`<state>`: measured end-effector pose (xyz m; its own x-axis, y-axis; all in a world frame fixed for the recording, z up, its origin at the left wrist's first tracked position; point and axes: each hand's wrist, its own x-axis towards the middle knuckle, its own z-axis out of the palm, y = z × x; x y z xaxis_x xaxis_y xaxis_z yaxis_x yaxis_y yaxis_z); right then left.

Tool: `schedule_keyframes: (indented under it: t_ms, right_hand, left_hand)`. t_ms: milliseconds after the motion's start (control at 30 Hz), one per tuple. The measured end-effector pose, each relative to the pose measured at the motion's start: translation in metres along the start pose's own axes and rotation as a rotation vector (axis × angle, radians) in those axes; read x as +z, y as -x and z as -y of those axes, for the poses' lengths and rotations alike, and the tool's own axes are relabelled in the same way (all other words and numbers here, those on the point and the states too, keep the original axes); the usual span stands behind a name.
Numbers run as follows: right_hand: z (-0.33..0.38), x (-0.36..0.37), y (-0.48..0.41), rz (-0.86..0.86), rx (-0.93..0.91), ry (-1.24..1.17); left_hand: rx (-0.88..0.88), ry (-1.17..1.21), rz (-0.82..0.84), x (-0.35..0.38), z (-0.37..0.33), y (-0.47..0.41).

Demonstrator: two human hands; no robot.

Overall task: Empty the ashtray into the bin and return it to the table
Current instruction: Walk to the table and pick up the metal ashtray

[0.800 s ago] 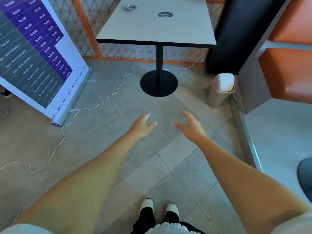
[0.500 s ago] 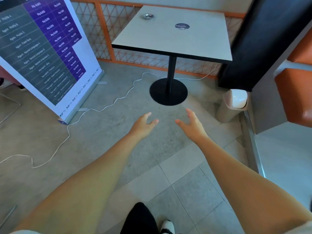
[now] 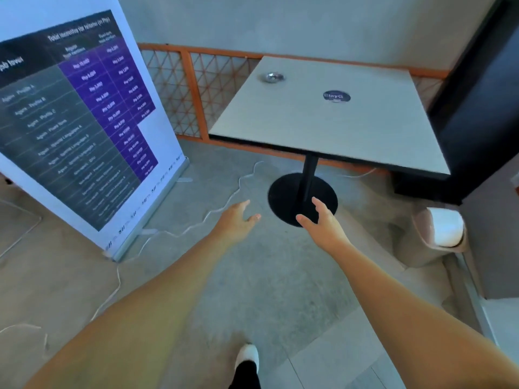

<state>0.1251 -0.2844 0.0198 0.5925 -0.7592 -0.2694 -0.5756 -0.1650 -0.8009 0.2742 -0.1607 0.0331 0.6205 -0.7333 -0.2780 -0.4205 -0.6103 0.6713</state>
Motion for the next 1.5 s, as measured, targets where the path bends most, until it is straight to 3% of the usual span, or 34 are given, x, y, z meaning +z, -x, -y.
schedule_keyframes:
  t_ms: [167,833,1500]
  right_hand:
    - [0.053,0.011,-0.102,-0.058,-0.019,-0.04]
    - [0.148,-0.038,-0.511,-0.061,0.012,-0.037]
    - [0.183,-0.028,-0.755,-0.074,0.181,-0.06]
  left_hand:
    - [0.024,-0.011,-0.027,-0.057,-0.01,-0.104]
    - [-0.004,0.033,-0.003,-0.117,-0.088,-0.5]
    - [-0.074,0.13,0.14,-0.13,-0.112,-0.775]
